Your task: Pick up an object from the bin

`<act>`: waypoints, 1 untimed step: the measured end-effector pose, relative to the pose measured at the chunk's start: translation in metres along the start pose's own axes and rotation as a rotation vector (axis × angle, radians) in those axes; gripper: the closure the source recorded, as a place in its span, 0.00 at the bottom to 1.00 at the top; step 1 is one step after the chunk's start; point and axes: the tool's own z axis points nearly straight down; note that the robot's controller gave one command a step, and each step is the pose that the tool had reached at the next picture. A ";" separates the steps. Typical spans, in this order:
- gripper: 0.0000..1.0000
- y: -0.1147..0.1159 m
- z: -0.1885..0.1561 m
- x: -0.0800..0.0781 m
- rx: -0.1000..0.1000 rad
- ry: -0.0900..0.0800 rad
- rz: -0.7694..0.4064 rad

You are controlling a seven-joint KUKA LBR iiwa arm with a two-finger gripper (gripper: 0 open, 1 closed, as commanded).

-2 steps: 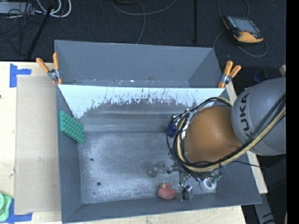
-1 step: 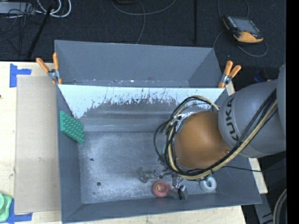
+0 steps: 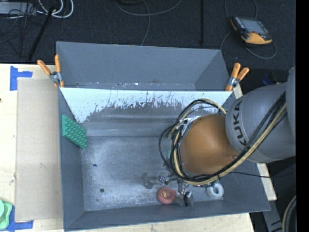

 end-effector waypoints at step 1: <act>1.00 0.000 0.000 -0.001 0.000 -0.002 0.000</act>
Offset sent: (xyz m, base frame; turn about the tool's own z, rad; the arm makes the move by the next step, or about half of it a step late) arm 0.0000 0.0000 0.0000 0.0000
